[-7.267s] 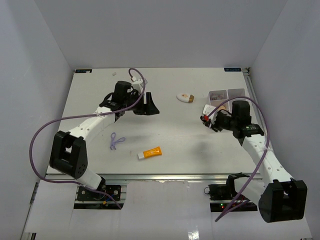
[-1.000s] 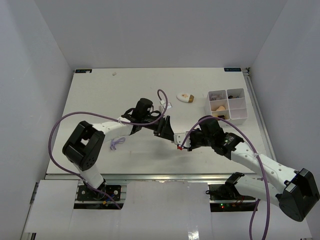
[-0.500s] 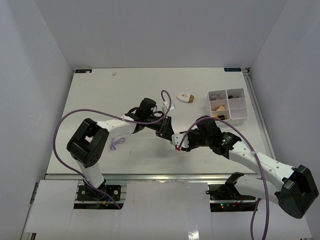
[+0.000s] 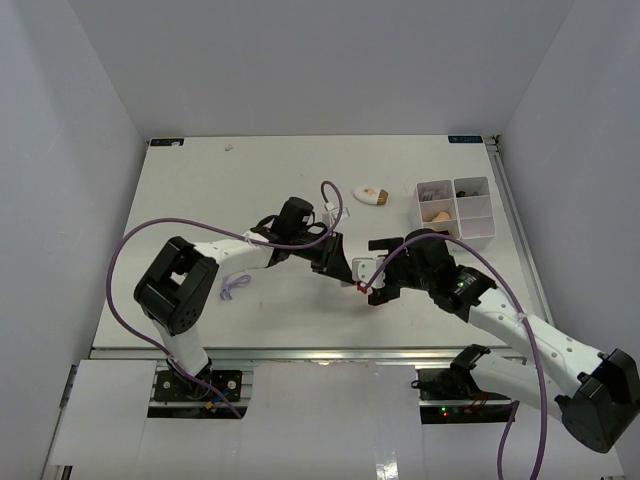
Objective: Organize the makeup
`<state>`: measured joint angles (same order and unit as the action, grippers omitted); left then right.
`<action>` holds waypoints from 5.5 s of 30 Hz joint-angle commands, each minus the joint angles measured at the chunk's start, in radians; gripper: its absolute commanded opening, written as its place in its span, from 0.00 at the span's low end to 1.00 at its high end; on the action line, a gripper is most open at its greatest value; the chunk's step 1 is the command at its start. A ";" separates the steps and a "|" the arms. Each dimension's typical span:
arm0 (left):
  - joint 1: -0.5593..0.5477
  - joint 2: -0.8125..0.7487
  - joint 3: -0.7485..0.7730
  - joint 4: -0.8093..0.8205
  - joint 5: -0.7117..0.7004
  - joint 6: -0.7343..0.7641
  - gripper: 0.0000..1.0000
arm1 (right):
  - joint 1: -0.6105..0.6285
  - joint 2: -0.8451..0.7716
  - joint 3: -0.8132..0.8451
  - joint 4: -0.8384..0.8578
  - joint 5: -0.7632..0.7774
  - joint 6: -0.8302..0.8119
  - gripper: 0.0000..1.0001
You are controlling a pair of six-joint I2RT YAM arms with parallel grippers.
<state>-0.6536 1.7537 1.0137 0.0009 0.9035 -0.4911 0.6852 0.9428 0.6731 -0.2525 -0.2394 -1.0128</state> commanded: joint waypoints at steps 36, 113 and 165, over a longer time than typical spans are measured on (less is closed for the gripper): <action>-0.021 -0.303 -0.300 0.808 -0.119 0.040 0.08 | -0.540 0.324 -0.085 1.243 -1.087 1.563 0.74; -0.027 -0.533 -0.163 -0.081 -0.525 0.479 0.94 | -1.205 0.397 0.330 0.173 -0.553 0.494 0.08; -0.027 -0.525 -0.166 -0.079 -0.520 0.479 0.95 | -1.048 0.526 0.434 0.215 -0.436 0.551 0.34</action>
<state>-0.6823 1.2602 0.8284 -0.0784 0.3805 -0.0216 -0.3687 1.4865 1.0766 -0.0792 -0.6568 -0.4870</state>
